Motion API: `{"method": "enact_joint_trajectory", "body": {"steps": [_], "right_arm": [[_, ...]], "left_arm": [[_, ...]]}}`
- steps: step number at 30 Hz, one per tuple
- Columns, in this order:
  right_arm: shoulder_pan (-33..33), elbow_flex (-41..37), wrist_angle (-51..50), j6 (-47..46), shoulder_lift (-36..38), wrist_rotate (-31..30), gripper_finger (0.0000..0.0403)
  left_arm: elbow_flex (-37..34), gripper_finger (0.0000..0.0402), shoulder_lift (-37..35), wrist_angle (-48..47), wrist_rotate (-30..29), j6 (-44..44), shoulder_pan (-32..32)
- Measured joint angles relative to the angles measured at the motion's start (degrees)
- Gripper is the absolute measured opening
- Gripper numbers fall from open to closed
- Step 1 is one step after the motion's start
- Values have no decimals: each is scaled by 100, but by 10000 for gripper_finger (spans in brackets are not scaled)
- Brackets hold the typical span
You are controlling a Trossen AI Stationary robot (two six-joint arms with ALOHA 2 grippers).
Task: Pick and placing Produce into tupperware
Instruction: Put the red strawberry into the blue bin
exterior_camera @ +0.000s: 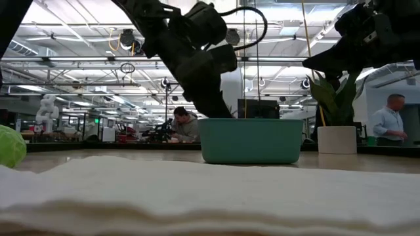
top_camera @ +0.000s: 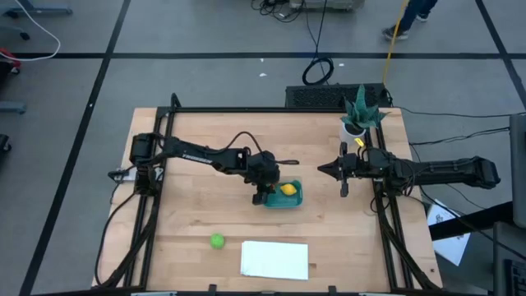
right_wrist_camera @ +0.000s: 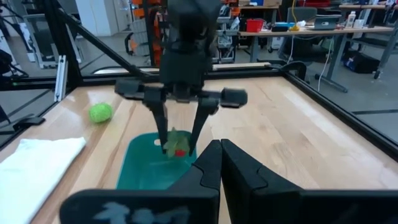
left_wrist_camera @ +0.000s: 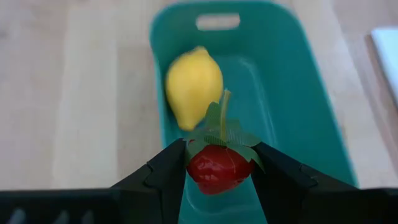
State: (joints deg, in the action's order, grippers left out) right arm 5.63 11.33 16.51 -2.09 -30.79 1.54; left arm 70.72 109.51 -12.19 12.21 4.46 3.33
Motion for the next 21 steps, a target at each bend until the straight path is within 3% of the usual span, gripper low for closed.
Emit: {"method": "enact_joint_trajectory", "body": {"steps": [7, 16, 21], "right_arm": [[1, 0, 144, 13, -62, 0, 0], [1, 0, 212, 17, -102, -1, 0], [2, 0, 210, 17, -103, -1, 0]], "left_arm": [[84, 170, 61, -241, -74, 340, -127], [1219, 170, 68, -1620, -370, 239, -177], [1599, 170, 253, -2002, 176, -400, -117]]}}
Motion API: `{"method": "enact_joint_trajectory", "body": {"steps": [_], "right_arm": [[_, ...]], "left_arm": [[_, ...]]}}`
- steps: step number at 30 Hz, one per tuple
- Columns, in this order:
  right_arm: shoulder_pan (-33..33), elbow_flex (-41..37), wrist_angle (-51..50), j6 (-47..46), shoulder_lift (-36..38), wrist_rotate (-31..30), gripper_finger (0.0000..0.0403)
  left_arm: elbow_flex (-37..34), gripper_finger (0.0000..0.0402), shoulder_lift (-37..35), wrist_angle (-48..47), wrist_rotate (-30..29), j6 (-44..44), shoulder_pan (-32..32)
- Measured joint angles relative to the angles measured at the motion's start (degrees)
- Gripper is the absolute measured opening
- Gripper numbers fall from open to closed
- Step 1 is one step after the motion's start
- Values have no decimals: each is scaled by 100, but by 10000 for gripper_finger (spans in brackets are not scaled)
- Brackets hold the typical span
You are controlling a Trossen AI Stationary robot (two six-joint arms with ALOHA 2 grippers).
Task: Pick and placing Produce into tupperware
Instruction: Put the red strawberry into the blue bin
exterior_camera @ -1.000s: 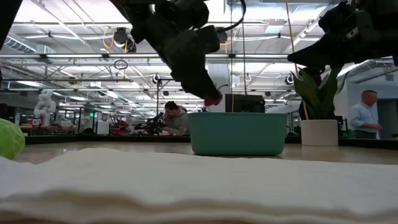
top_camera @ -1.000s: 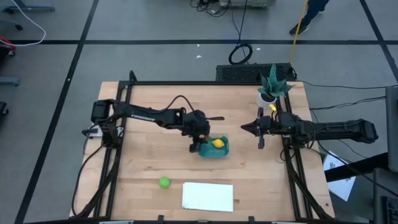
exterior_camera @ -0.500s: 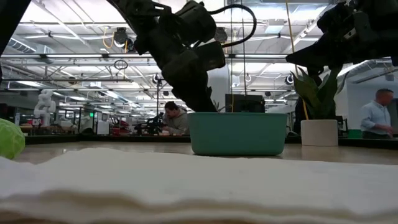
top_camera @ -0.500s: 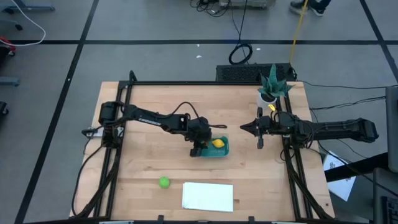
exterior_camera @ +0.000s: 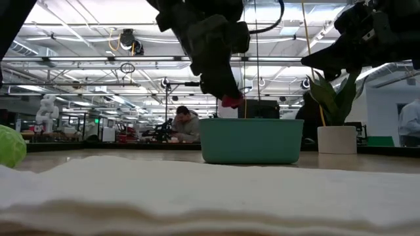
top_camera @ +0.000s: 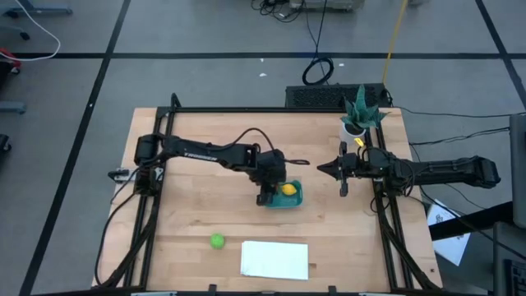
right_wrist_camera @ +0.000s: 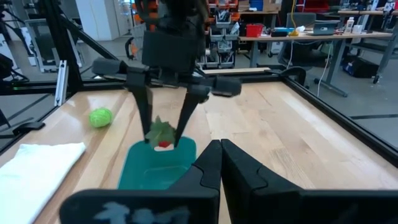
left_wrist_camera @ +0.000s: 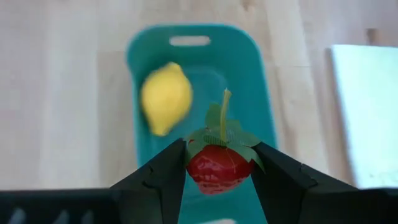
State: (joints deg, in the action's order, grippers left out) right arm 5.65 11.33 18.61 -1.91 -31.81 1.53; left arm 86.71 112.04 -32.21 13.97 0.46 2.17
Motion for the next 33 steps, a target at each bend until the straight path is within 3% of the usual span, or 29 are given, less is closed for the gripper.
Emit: {"method": "enact_joint_trajectory", "body": {"steps": [14, 33], "right_arm": [[-2, 0, -10, 0, -12, -1, 0], [-2, 0, 0, 0, -90, 1, 0]], "left_arm": [[200, 170, 403, -142, 986, -432, 170], [191, 170, 580, -86, 1031, -339, 301]]}}
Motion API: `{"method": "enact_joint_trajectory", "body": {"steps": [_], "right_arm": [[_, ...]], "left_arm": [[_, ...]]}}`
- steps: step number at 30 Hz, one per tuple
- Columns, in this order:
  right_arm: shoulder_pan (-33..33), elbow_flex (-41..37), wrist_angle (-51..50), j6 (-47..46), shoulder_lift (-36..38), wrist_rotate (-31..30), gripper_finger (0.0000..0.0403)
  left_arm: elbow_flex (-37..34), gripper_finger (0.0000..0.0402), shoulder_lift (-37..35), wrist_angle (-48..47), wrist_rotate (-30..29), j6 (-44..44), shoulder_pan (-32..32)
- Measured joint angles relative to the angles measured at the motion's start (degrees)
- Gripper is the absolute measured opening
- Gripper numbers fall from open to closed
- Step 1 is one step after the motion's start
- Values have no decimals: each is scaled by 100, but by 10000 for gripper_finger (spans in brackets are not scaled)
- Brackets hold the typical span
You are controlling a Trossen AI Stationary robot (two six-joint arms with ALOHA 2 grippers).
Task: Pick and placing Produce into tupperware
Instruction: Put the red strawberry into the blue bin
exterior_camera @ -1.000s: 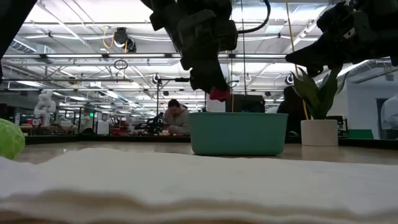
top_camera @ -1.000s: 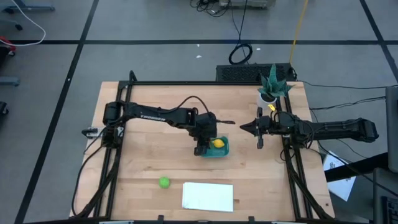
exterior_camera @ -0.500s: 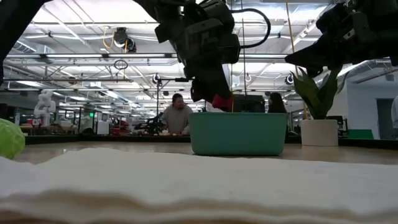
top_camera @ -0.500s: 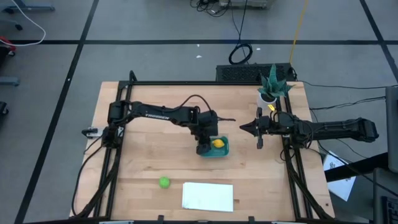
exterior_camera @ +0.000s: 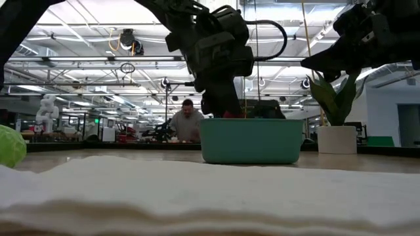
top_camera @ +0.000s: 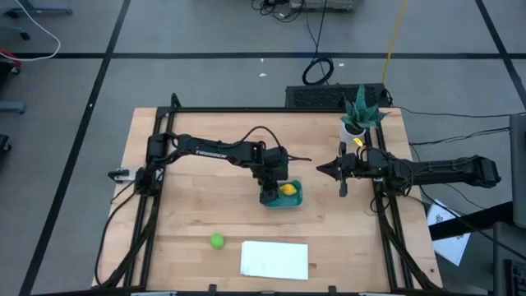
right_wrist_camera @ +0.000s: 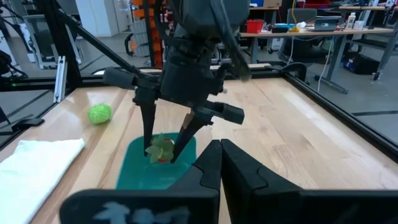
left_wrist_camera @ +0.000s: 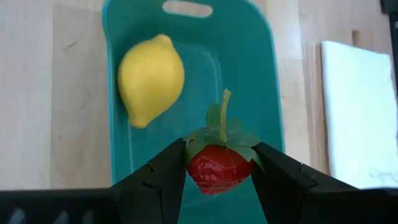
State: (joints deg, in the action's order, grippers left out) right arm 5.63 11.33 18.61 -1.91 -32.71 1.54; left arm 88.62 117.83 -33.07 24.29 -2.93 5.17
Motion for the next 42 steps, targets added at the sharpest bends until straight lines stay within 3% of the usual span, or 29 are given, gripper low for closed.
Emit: {"method": "enact_joint_trajectory", "body": {"steps": [10, 42], "right_arm": [[1, 0, -2, 0, 0, 0, 0], [0, 0, -9, -2, -20, 0, 0]], "left_arm": [[0, 170, 16, 14, -353, 401, 2], [0, 170, 302, 35, -388, 811, 118]]}}
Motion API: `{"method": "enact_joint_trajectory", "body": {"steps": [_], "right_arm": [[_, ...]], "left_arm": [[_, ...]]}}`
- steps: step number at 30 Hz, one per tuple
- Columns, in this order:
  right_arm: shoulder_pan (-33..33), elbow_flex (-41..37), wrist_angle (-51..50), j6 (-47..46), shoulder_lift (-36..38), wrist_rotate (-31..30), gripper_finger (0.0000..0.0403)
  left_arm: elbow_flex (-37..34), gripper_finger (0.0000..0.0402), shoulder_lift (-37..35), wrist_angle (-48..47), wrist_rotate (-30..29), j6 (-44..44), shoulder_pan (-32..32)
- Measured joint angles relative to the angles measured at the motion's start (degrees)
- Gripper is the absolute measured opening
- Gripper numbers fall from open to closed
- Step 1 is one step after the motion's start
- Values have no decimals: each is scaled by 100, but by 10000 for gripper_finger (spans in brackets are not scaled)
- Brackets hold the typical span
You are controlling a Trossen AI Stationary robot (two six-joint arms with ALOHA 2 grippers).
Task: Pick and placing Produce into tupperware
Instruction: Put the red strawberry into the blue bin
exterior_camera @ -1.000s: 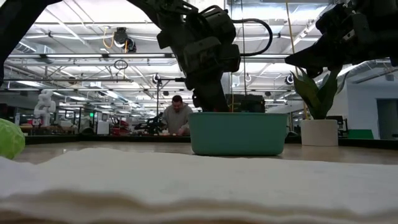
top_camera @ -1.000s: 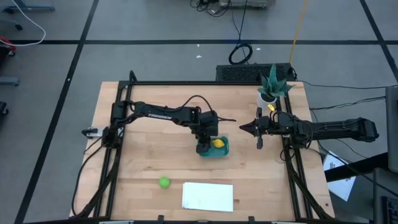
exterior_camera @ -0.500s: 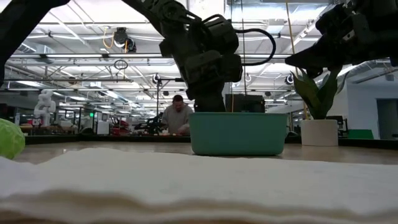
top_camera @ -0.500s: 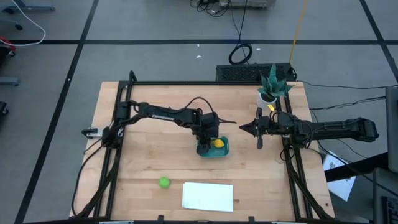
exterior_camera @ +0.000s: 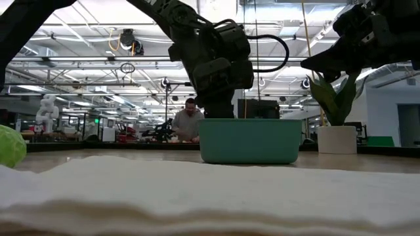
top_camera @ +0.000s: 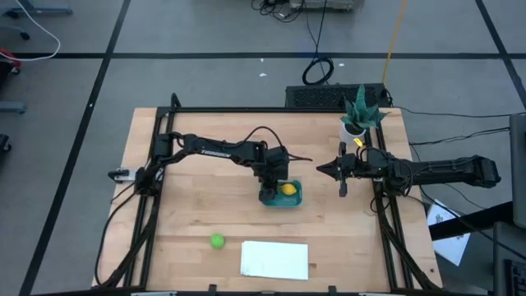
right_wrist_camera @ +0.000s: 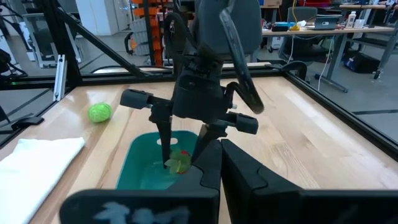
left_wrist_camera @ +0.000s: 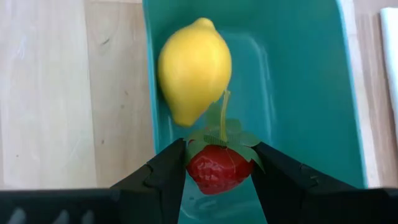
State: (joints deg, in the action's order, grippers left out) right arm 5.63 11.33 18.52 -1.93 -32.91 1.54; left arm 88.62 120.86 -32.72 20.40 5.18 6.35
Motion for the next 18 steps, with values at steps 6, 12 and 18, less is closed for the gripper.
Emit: {"method": "enact_joint_trajectory", "body": {"steps": [6, 12, 18], "right_arm": [[0, 0, 0, 0, 0, 0, 0], [2, 0, -2, 2, 0, 0, 0], [0, 0, 0, 0, 0, 0, 0]], "left_arm": [[2, 170, 0, -58, -339, 265, -47], [1, 170, 0, -58, -652, 417, -134], [2, 170, 0, -60, -702, 546, -199]]}}
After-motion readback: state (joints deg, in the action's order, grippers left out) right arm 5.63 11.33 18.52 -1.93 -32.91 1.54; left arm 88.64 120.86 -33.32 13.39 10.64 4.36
